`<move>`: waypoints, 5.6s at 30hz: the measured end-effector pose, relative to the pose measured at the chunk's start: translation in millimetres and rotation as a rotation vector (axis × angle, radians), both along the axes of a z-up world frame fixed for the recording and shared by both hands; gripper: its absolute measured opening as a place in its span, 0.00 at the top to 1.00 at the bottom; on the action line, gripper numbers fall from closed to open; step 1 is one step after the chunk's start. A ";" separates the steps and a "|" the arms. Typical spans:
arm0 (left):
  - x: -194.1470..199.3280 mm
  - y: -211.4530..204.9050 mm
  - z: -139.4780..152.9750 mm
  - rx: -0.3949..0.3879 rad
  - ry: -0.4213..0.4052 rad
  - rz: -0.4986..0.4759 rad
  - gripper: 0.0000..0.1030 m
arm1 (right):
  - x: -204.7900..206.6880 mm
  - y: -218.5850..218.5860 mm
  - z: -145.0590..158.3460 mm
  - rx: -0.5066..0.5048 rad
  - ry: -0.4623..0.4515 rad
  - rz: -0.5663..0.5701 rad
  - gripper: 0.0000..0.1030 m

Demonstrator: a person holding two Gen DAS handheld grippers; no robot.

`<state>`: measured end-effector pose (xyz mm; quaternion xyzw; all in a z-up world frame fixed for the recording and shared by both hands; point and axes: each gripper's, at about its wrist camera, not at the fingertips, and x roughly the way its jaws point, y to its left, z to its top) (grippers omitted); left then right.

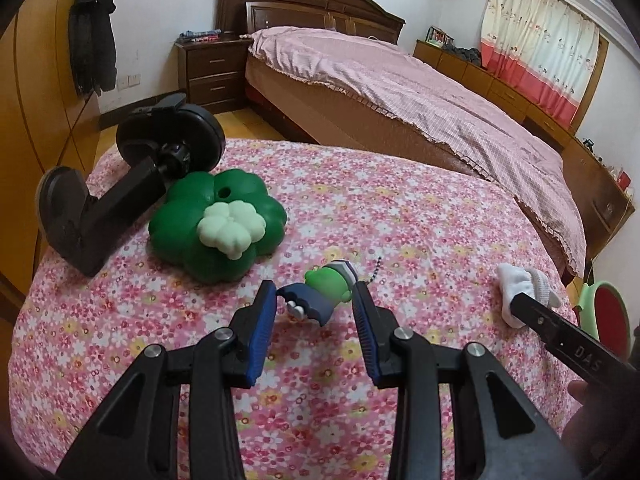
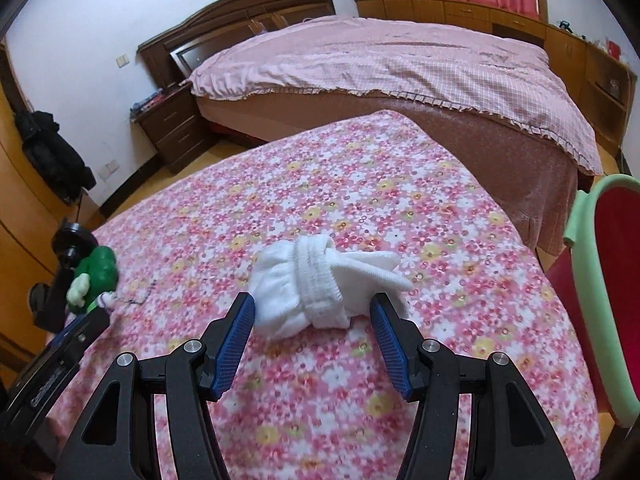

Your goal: Collect trash

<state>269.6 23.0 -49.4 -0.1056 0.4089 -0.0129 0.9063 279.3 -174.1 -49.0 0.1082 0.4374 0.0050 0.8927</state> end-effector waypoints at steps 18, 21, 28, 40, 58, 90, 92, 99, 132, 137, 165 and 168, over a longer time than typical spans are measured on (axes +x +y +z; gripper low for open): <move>-2.5 -5.9 0.4 0.005 -0.004 -0.014 0.62 | -40.8 -8.5 14.9 0.065 -0.048 0.007 0.77; -3.5 -7.1 2.1 0.003 -0.008 -0.020 0.62 | -54.8 -13.0 22.9 0.080 -0.068 -0.005 0.77; -11.4 -15.6 10.1 -0.001 -0.030 -0.053 0.62 | -88.9 -30.0 40.2 0.089 -0.108 -0.038 0.77; -28.8 -45.0 27.3 0.017 -0.074 -0.144 0.62 | -132.9 -74.1 60.3 0.092 -0.166 -0.150 0.77; -55.3 -145.5 63.4 0.054 -0.120 -0.351 0.62 | -187.3 -157.1 72.8 0.100 -0.230 -0.340 0.77; -61.7 -361.8 33.3 -0.018 -0.037 -0.818 0.62 | -219.8 -263.3 28.7 0.149 -0.204 -0.557 0.75; -61.7 -363.1 31.2 -0.026 -0.033 -0.825 0.62 | -218.2 -264.9 26.9 0.153 -0.200 -0.558 0.74; -59.0 -360.2 30.8 -0.013 -0.036 -0.814 0.60 | -208.9 -271.0 23.6 0.166 -0.187 -0.547 0.70; -106.4 -188.0 68.4 0.032 -0.039 -0.497 0.46 | -227.4 -154.1 76.3 0.005 -0.223 -0.305 0.25; -125.7 -159.9 74.1 0.041 -0.053 -0.434 0.46 | -237.9 -131.9 81.3 -0.012 -0.219 -0.266 0.25; -224.9 -71.1 100.0 0.107 -0.171 -0.224 0.46 | -310.5 -56.5 106.4 -0.035 -0.359 -0.149 0.25; -227.2 -65.2 101.4 0.097 -0.175 -0.210 0.46 | -312.7 -52.7 109.4 -0.039 -0.369 -0.144 0.25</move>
